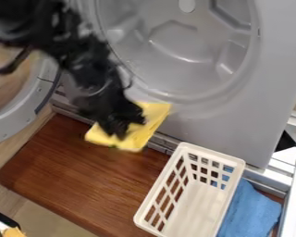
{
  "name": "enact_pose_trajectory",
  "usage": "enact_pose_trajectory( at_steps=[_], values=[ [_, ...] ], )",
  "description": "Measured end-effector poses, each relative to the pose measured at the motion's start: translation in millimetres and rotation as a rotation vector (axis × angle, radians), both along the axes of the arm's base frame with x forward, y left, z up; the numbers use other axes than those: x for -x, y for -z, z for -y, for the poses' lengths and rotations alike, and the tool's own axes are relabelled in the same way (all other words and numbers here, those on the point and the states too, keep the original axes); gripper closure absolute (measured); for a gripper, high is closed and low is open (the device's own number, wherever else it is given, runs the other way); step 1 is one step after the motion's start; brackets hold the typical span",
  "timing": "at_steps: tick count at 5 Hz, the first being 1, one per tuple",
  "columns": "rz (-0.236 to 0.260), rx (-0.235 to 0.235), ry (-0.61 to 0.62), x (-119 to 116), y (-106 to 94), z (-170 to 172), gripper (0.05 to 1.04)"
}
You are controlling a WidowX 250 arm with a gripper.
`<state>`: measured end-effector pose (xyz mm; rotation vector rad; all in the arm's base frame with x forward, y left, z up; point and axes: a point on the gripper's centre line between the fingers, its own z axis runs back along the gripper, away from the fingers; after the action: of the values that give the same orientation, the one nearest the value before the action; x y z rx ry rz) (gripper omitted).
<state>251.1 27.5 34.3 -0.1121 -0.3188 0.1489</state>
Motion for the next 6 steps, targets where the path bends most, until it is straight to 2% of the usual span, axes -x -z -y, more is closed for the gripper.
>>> enact_pose_trajectory(
  at_steps=[1, 2, 4, 5, 6],
  values=[
    [-0.022, -0.004, 0.012, 15.5, 28.1, 0.6, 1.005],
    [-0.03, 0.026, 0.003, 21.6, 56.3, -1.0, 1.005],
    [-0.071, 0.062, -0.004, 24.0, 94.8, -2.9, 0.978],
    [-0.097, 0.083, -0.011, 23.9, 99.7, -1.9, 0.796],
    [-0.104, 0.079, -0.034, 24.2, 99.2, -2.3, 0.505]
  ],
)
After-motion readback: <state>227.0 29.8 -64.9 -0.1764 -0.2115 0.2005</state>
